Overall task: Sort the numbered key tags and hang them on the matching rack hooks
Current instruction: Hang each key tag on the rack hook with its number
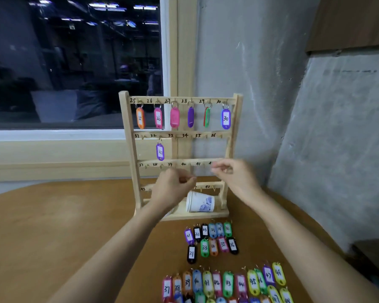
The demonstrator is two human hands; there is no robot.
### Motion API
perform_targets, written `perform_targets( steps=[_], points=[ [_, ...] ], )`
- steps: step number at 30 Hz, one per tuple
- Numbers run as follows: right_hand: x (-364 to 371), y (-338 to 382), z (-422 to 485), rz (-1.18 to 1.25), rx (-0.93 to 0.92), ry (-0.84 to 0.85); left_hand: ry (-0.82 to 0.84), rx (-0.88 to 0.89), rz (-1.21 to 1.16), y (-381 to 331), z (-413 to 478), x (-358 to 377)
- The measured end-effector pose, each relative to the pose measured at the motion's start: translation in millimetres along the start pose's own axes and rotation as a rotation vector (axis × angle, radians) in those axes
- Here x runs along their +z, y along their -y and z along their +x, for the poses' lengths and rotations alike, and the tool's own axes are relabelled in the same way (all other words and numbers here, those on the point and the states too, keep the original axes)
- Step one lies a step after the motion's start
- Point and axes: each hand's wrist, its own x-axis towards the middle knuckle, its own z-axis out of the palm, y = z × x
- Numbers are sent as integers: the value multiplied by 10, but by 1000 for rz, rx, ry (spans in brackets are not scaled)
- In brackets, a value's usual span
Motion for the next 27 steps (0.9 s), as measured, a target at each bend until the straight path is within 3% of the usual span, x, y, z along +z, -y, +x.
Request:
perform_targets(
  steps=[3, 7, 14, 27],
  points=[
    [361, -260, -361, 2, 62, 152, 151, -106, 78, 476, -252, 178],
    [679, -502, -635, -7, 141, 282, 221, -164, 110, 887, -469, 362],
    [899, -683, -750, -134, 194, 371, 248, -147, 140, 1148, -466, 573],
    [1071, -692, -798, -369, 38, 434, 263, -109, 202, 1141, -346, 799]
  ],
)
